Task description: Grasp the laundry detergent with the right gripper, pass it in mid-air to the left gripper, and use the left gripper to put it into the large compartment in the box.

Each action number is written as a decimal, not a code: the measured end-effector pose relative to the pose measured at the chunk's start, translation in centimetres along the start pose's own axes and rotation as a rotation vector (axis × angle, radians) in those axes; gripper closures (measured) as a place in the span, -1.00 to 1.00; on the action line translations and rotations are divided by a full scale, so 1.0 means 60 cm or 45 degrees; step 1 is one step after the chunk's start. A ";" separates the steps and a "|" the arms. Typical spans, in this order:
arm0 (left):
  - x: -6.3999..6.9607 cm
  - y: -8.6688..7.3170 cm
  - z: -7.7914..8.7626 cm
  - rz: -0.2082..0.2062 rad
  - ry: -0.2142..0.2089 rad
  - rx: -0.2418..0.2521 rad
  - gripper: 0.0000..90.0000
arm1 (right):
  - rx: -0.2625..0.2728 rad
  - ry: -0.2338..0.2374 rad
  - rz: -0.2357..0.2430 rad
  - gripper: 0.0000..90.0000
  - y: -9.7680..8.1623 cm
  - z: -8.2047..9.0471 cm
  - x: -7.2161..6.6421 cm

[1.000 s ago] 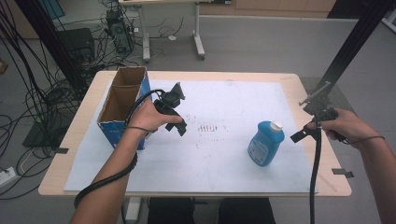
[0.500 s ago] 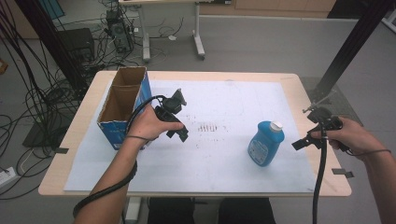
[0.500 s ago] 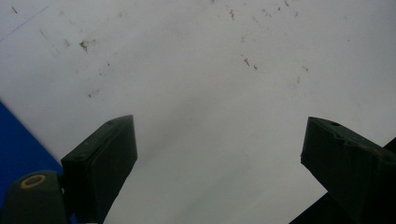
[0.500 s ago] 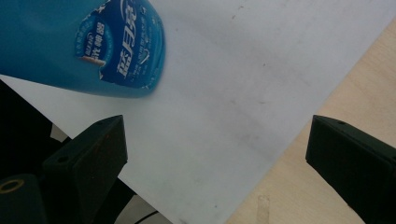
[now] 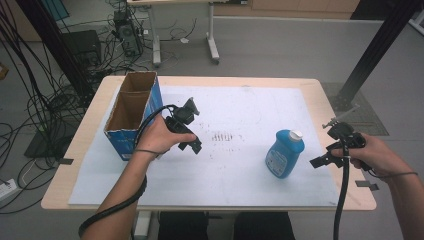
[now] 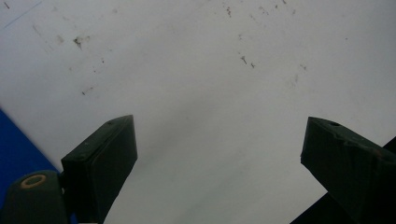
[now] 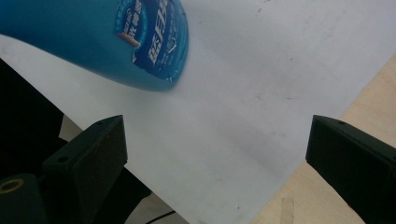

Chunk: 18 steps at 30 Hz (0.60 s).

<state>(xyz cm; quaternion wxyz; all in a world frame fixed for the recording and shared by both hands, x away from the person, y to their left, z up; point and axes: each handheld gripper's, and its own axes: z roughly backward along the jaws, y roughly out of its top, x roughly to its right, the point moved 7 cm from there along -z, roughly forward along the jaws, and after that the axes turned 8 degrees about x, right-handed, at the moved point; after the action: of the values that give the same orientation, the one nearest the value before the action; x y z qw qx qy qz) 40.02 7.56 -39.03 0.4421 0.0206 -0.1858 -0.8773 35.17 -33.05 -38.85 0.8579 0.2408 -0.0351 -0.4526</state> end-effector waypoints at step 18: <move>0.002 -0.002 -0.003 0.007 -0.014 0.020 -0.75 | 0.028 -0.004 0.001 -0.88 -0.021 -0.013 -0.019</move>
<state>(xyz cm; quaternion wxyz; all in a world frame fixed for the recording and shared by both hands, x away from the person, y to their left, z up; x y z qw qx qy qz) 39.90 7.49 -39.20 0.4435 0.0187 -0.1950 -0.8746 33.74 -32.47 -39.91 0.8554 0.2493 -0.0415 -0.4521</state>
